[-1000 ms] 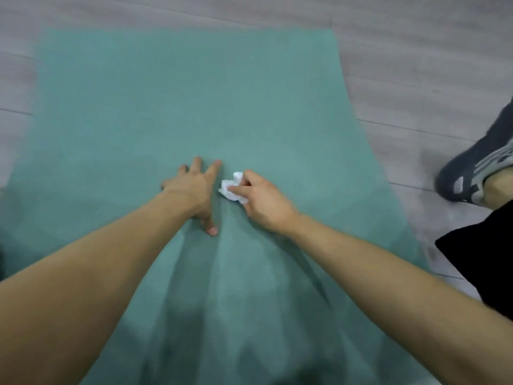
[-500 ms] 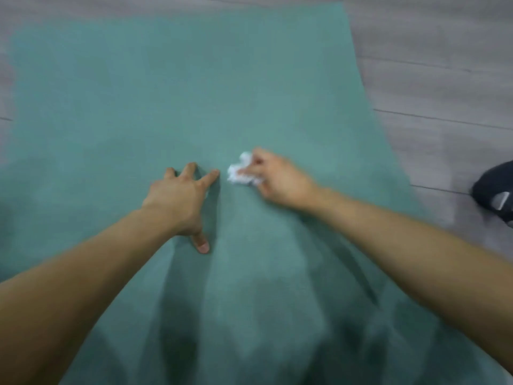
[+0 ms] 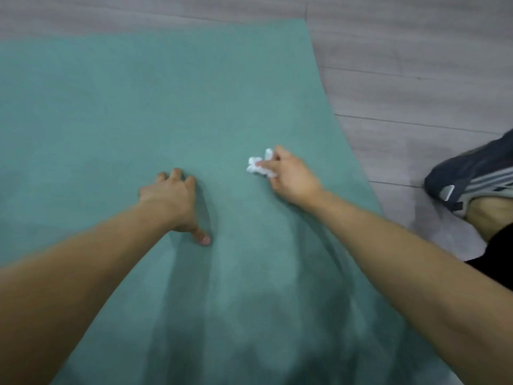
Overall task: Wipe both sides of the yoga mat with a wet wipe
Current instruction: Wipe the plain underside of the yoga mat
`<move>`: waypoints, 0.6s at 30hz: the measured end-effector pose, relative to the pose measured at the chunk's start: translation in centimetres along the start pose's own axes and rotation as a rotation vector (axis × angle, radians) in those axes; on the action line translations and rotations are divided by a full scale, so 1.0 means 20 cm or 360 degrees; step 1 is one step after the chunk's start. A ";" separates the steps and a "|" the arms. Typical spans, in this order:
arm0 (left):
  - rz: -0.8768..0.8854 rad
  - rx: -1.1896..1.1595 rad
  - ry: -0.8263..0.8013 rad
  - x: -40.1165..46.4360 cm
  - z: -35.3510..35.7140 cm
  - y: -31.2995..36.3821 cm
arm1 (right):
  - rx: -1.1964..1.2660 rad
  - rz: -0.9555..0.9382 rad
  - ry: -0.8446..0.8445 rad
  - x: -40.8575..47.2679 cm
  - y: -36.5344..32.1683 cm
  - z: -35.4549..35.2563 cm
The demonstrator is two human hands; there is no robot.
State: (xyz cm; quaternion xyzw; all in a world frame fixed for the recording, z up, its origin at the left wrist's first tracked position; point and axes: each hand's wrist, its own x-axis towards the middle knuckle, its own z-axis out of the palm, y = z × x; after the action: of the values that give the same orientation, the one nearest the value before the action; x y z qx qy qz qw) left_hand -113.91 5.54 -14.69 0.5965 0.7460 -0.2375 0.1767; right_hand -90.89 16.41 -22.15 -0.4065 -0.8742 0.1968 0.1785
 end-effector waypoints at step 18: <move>0.0249 0.0032 0.0136 0.21 -0.11 0.47 | -0.0154 0.0931 0.0391 0.28 0.60 -0.31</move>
State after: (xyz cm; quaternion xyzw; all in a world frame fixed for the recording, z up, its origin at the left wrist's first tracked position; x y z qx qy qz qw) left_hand -105.58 11.80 -16.50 0.6643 0.7016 -0.2048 0.1566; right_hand -83.67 29.17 -21.80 -0.6693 -0.7004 0.1474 0.1991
